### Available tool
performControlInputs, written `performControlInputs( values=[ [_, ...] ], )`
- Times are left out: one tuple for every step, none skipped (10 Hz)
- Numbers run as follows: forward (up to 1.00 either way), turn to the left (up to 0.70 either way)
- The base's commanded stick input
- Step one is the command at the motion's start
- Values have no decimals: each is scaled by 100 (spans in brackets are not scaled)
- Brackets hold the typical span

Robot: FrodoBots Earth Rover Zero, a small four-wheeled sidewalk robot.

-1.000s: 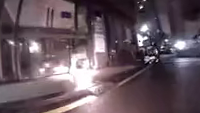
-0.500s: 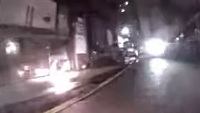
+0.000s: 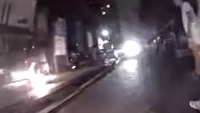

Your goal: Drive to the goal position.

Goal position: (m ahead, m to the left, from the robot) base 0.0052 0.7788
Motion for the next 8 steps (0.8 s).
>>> performControlInputs(
  values=[
    [0, -13],
    [0, 0],
    [0, 0],
    [12, 0],
    [27, 0],
    [43, 0],
    [45, 0],
    [45, 0]
  ],
)
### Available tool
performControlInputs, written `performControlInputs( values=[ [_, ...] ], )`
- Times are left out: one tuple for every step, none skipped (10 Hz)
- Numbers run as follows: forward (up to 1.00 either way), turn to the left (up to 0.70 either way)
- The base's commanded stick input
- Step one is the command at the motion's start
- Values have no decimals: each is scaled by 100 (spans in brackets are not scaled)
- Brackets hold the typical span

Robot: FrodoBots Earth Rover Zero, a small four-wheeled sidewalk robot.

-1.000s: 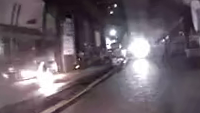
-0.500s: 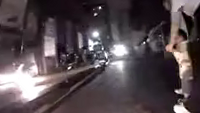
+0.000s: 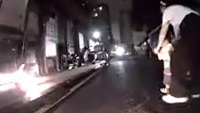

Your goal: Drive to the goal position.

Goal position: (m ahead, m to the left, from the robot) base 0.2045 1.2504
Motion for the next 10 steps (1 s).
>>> performControlInputs(
  values=[
    [45, 0],
    [45, 0],
    [45, 0],
    [45, 0],
    [45, 0],
    [45, 0],
    [45, 0],
    [45, 0],
    [45, 0],
    [45, 0]
  ],
)
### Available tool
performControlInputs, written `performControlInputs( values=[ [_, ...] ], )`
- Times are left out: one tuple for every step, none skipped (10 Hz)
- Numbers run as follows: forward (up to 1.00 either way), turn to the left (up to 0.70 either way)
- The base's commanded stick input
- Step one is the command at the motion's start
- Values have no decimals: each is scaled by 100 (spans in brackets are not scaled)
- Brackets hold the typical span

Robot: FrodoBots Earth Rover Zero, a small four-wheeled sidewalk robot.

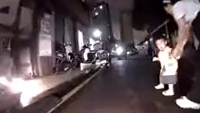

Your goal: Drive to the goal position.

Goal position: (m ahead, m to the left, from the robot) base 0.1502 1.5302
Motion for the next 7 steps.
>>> performControlInputs(
  values=[
    [45, 0],
    [45, 0],
    [45, 0],
    [45, 0],
    [45, 0],
    [45, 0],
    [41, 0]
  ],
)
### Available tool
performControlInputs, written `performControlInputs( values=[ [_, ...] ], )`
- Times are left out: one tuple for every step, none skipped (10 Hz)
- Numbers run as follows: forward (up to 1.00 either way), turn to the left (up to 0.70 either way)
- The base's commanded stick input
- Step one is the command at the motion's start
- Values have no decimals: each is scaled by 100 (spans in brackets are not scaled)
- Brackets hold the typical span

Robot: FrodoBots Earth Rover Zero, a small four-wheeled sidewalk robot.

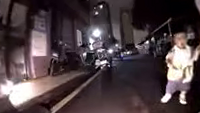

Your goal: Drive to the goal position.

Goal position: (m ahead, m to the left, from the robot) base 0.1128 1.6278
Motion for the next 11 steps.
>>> performControlInputs(
  values=[
    [23, 0],
    [6, 0],
    [0, 0],
    [0, 0],
    [0, 0],
    [0, 0],
    [0, 0],
    [0, 0],
    [0, 0],
    [0, 0],
    [0, 0]
  ],
)
